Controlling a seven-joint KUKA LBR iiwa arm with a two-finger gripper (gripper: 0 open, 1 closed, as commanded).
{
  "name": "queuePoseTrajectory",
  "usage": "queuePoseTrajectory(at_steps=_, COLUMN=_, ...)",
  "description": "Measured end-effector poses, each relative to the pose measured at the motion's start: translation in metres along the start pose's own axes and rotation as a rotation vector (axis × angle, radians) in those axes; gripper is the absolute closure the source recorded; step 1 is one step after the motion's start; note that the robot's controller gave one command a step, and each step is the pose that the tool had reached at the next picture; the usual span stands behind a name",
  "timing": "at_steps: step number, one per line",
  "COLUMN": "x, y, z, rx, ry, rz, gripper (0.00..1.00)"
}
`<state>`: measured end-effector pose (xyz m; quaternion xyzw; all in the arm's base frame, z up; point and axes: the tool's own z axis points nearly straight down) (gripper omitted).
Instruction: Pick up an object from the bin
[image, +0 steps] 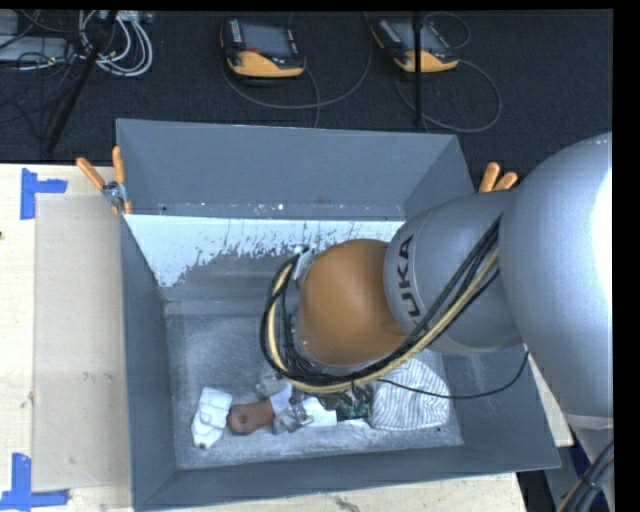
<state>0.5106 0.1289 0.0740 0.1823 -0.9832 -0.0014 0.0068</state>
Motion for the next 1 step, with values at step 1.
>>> queuePoseTrajectory(at_steps=1, x=-0.0052, y=-0.0204, z=-0.174, rx=0.007, ry=-0.021, rz=-0.026, gripper=1.0)
